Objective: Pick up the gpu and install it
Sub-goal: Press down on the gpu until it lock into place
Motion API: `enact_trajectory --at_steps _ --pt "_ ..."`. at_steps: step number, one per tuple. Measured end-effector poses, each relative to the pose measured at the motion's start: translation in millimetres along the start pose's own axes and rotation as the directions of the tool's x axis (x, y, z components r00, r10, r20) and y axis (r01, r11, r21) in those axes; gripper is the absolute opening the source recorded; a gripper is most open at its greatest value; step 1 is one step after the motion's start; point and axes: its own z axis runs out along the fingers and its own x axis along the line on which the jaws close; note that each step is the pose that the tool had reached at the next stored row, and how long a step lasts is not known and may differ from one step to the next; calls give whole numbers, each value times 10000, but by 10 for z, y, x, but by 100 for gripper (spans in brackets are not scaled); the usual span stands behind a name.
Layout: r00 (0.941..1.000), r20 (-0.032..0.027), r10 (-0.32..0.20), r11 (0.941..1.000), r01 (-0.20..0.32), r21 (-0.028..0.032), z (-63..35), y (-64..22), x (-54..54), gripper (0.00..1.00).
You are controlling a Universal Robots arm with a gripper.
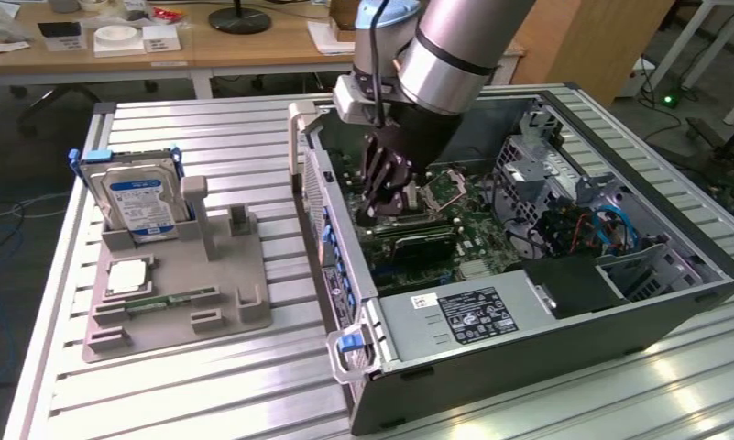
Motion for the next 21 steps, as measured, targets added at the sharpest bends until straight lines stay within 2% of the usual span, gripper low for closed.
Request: enact_trajectory --at_steps 13,21 --pt "10000 -4 -5 10000 5 -3 61 98 2 11" --pt "10000 0 -8 10000 8 -3 176 44 5 11"
